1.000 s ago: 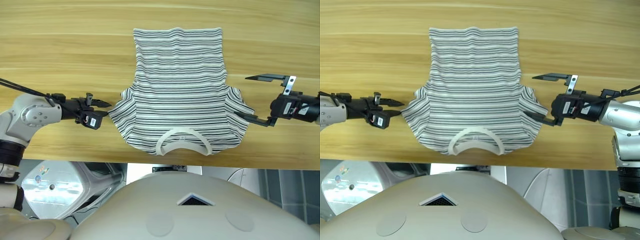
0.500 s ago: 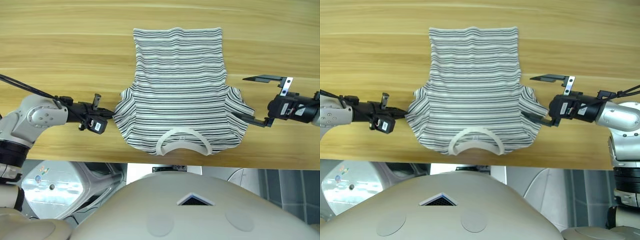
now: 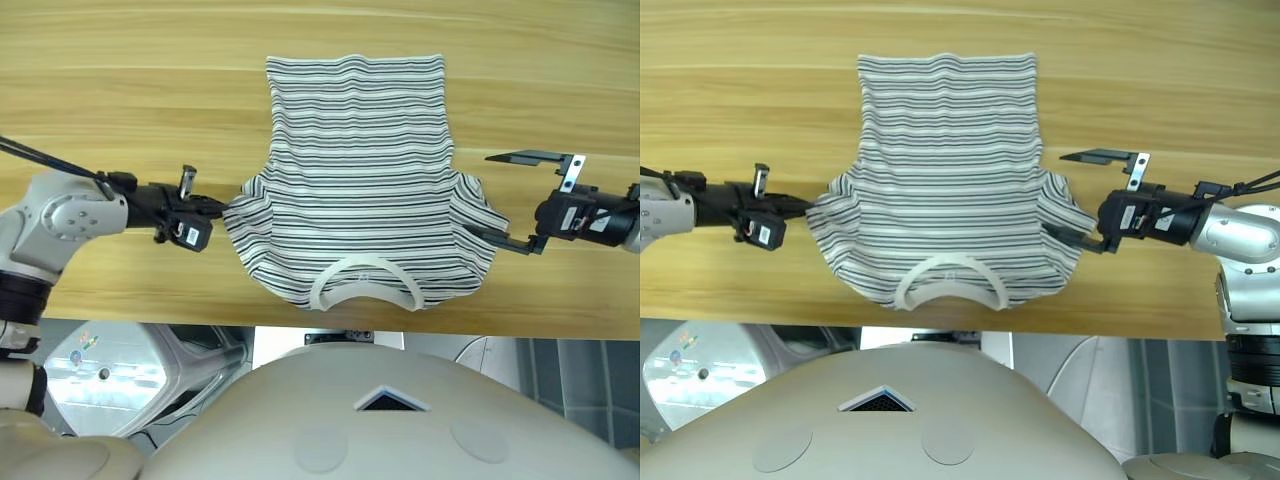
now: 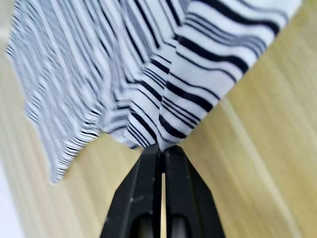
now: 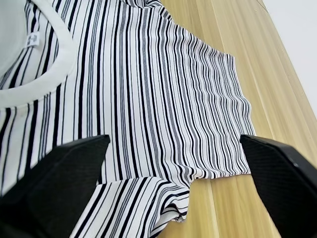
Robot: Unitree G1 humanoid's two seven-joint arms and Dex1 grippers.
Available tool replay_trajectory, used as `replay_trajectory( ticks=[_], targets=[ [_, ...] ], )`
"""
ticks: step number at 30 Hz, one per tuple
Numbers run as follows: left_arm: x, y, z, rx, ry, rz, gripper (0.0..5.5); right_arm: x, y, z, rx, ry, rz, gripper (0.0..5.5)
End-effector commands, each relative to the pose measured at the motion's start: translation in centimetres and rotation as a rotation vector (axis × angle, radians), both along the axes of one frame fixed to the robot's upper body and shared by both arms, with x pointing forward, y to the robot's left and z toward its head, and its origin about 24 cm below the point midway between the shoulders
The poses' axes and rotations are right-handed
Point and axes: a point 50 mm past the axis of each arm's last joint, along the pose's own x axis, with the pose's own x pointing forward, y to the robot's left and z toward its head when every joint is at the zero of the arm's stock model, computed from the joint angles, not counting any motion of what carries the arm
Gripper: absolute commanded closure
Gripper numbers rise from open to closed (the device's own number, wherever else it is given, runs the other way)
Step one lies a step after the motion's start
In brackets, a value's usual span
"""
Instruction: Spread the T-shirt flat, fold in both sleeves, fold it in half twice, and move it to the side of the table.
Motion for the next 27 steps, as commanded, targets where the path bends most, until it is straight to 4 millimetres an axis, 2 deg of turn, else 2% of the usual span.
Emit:
replay_trajectory(
  ticks=[1,6,12,22,27],
  targets=[
    [0.3,-0.3,1.3,-0.026,-0.038,-0.012,5.49,0.0,0.0,0.1,0.002,-0.01,0.0,0.63],
    [0.1,-1.2,1.4,-0.067,-0.042,-0.053,5.49,0.1,0.1,0.0,0.004,-0.013,0.001,0.63],
    [0.1,-2.9,0.5,-0.095,-0.039,-0.108,5.49,0.3,0.2,0.0,0.007,-0.015,0.002,0.63],
    [0.4,-7.7,-0.2,-0.173,-0.05,-0.252,5.49,0.4,0.2,-0.1,0.01,-0.018,-0.004,0.63],
    [0.4,-8.7,-0.4,-0.175,-0.051,-0.281,5.49,0.5,0.2,-0.2,0.01,-0.017,-0.006,0.63]
  ],
)
